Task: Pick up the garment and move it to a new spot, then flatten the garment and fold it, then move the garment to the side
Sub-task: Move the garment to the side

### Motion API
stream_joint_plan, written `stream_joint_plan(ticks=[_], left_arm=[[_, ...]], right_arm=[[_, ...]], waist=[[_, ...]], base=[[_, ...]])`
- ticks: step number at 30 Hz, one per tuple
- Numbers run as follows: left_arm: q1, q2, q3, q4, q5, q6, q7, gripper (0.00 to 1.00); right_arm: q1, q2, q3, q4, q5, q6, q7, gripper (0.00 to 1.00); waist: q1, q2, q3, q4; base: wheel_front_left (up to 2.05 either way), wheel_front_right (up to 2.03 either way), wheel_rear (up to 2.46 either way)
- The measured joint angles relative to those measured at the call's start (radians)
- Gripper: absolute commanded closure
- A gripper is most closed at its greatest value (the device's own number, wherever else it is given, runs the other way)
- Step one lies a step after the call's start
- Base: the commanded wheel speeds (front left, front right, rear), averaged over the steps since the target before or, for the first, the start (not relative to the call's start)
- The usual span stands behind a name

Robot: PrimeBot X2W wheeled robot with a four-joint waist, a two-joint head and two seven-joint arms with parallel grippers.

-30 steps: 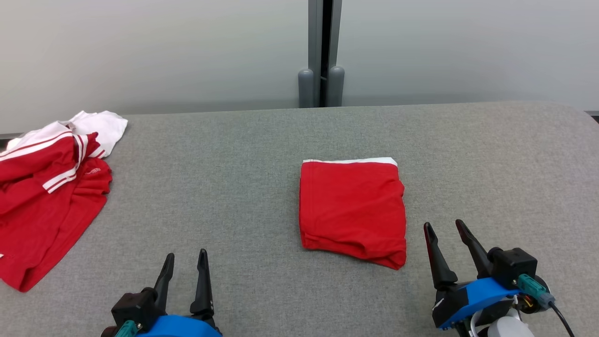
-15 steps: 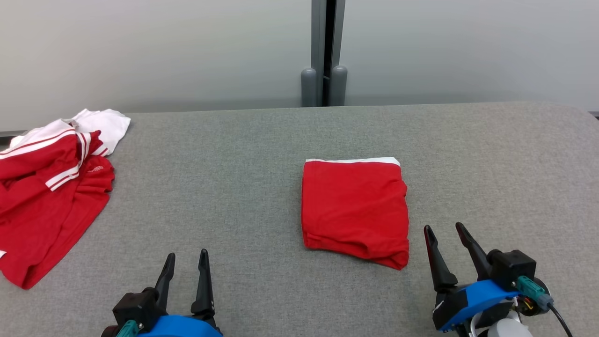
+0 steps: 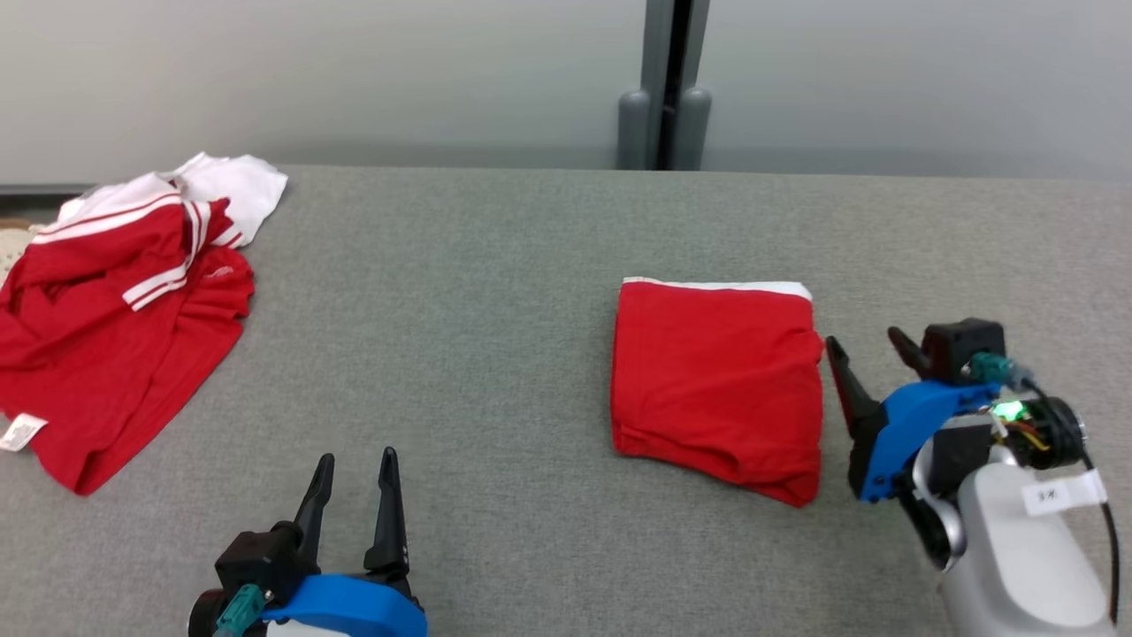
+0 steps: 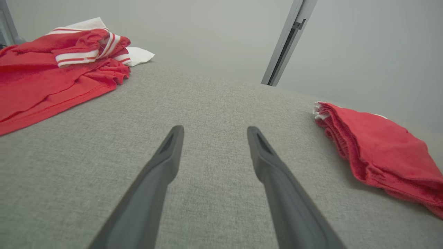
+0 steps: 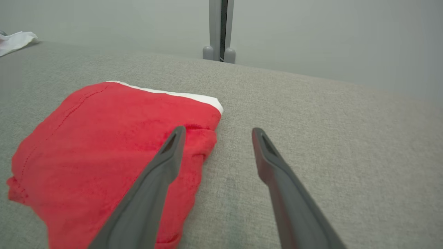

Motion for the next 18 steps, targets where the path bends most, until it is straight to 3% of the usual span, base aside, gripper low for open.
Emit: stream_joint_plan(ticks=[7,13,15,16,18], left_arm=[[-0.029,-0.004,-0.015,0.01,0.0,-0.008,0.0,0.0],[-0.051,-0.004,-0.015,0.01,0.001,-0.007,0.0,0.0],[-0.052,-0.005,-0.014,0.01,0.007,-0.007,0.0,0.0],[-0.053,-0.004,-0.012,0.009,0.011,-0.006,0.0,0.0],[-0.057,-0.004,-0.011,0.005,0.019,-0.005,0.0,0.0]], right_arm=[[-0.05,-0.048,-0.007,0.067,0.069,0.0,0.181,0.0],[-0.071,-0.083,0.033,0.095,0.141,0.0,0.232,0.0],[-0.085,-0.09,0.055,0.091,0.167,0.0,0.231,0.74],[-0.089,-0.093,0.065,0.087,0.183,0.0,0.23,0.99],[-0.095,-0.099,0.087,0.079,0.199,0.0,0.216,1.0]], waist=[[0.0,0.0,0.06,0.059],[0.0,0.0,0.116,0.102],[0.0,0.0,0.133,0.107],[0.0,0.0,0.14,0.106],[0.0,0.0,0.152,0.096]], base=[[0.0,0.0,0.0],[0.0,0.0,0.0],[0.0,0.0,0.0],[0.0,0.0,0.0],[0.0,0.0,0.0]])
